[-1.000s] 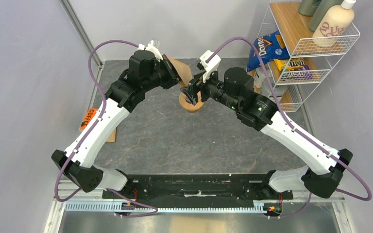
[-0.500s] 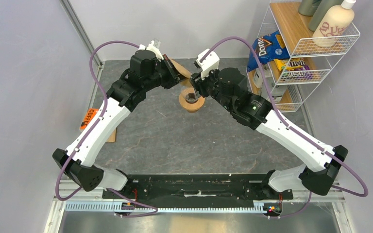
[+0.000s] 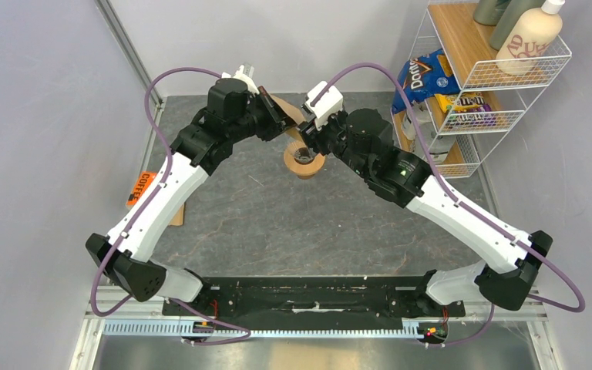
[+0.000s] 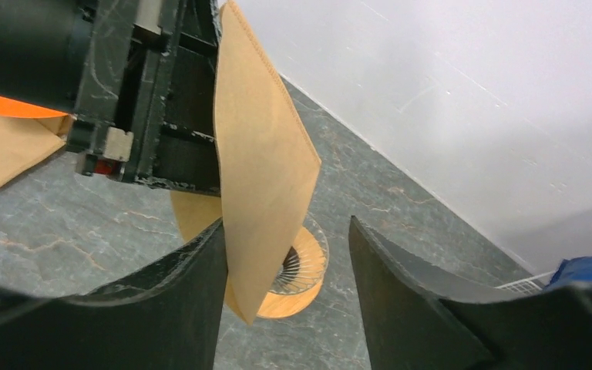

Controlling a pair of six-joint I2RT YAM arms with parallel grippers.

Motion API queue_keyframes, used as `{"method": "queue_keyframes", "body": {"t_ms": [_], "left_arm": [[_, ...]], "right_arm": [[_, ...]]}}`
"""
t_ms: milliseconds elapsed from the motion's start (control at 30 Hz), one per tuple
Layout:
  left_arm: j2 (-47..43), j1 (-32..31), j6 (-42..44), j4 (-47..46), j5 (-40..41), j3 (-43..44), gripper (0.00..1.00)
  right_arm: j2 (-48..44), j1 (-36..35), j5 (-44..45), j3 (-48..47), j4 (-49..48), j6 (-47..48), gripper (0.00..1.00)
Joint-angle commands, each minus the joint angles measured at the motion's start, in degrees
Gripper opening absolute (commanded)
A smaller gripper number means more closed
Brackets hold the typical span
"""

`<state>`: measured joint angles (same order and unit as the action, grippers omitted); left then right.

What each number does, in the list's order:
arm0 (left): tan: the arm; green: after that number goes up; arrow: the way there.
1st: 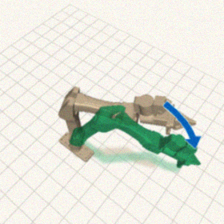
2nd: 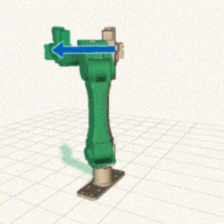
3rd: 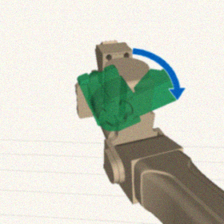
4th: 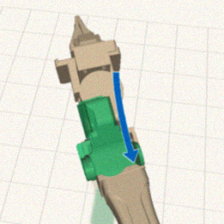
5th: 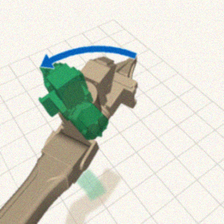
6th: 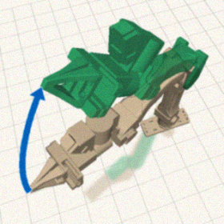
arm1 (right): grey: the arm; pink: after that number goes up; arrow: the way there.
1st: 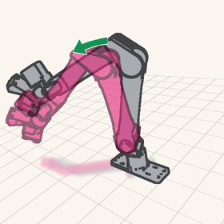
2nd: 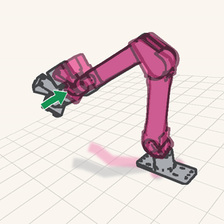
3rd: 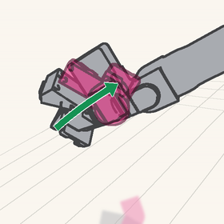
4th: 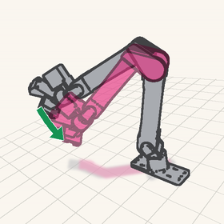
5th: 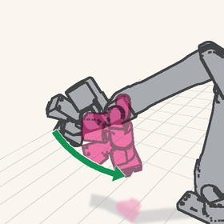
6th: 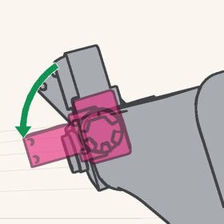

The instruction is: Place the coffee filter in the dripper

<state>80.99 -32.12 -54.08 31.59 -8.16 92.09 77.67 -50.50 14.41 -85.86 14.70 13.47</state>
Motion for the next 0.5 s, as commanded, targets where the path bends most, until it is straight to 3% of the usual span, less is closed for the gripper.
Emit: {"method": "queue_keyframes", "body": {"t_ms": [0,133,333,433,467], "left_arm": [[-0.13,0.29,-1.5,-3.84,-2.5,0.75,0.02],[-0.29,-0.23,0.65,-3.68,-2.1,0.27,0.02],[-0.37,-0.49,1.5,-1.78,0.01,0.37,0.02],[-0.29,-0.75,2.32,-0.68,1.36,0.78,0.02],[-0.3,-1.02,2.7,-0.22,1.8,0.89,0.02]], "right_arm": [[-0.42,-0.11,4.85,-0.28,-1.62,1.75,0.6],[0.76,-0.13,5.7,-1.33,-3.7,1.51,0.48],[1.73,-0.12,4.41,-1.89,-5.21,0.17,0.19],[1.86,-0.17,3.58,-2.32,-5.35,-0.6,0.0],[1.87,-0.2,3.52,-2.44,-5.35,-1.0,0.0]]}}
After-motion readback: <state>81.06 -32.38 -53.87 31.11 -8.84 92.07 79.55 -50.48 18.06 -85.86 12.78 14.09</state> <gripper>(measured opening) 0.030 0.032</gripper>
